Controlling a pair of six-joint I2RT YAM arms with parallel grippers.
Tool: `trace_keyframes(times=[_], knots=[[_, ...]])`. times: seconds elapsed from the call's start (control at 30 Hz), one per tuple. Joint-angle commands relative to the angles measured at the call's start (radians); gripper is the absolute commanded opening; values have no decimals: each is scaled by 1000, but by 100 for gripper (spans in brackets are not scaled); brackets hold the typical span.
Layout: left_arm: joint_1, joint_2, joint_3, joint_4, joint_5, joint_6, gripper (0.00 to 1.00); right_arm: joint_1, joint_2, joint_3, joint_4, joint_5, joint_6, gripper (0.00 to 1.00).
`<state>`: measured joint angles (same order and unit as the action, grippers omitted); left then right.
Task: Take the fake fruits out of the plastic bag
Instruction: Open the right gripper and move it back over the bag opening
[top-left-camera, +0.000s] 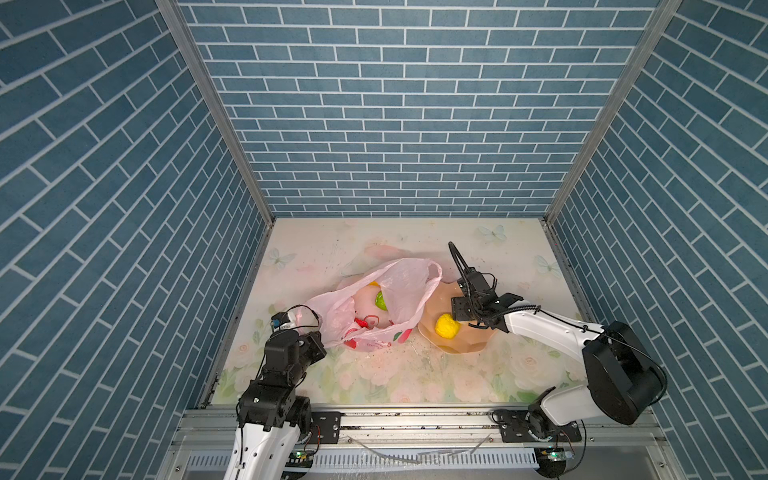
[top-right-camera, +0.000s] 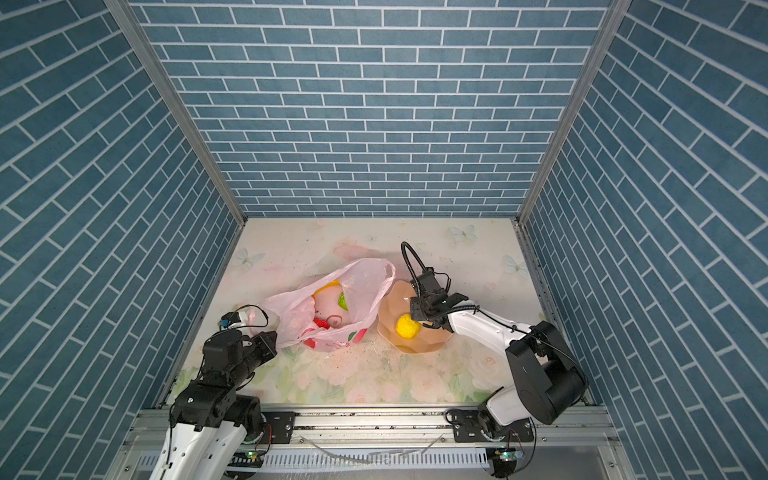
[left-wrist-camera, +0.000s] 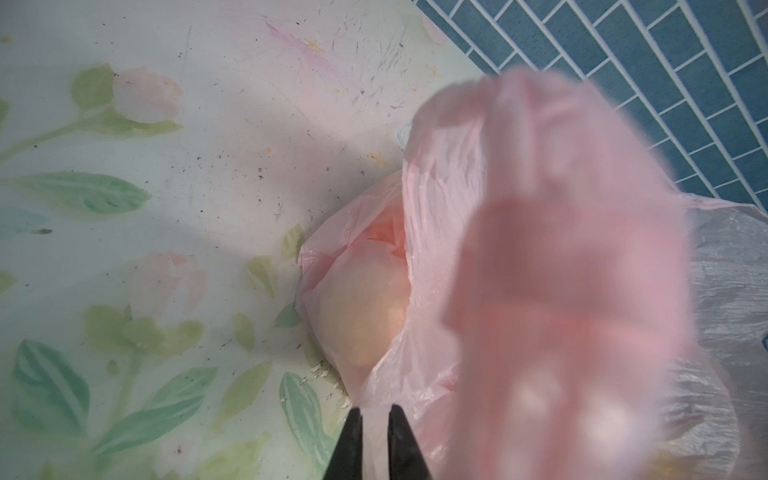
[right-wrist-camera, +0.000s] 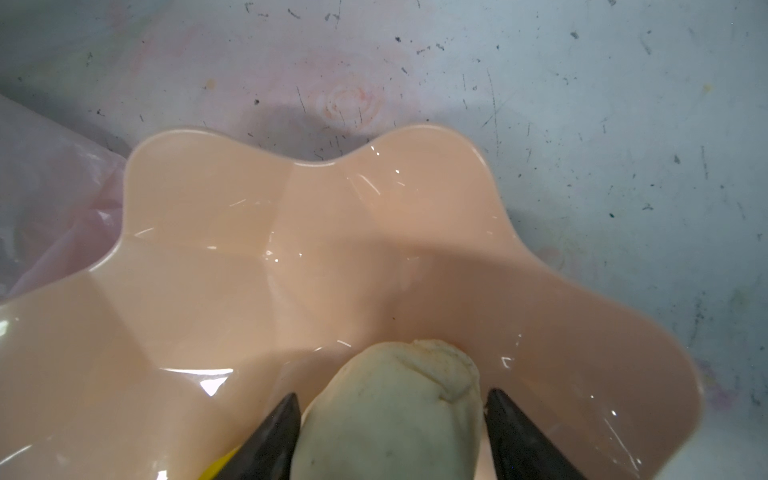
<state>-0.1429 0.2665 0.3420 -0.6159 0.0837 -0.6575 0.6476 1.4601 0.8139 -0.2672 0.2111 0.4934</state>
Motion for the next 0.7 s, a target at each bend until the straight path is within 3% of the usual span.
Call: trace_keyframes(times=[0.0, 0.43, 0.67], knots=[[-3, 9, 19, 16, 4, 18, 15, 0, -43, 49, -46, 1, 7, 73], [-4, 77, 8, 82, 72, 22, 15, 19, -307, 226, -301, 100, -38, 68], [-6, 103, -23, 153, 103, -17, 15, 104, -244, 452, -382, 91, -112, 61]])
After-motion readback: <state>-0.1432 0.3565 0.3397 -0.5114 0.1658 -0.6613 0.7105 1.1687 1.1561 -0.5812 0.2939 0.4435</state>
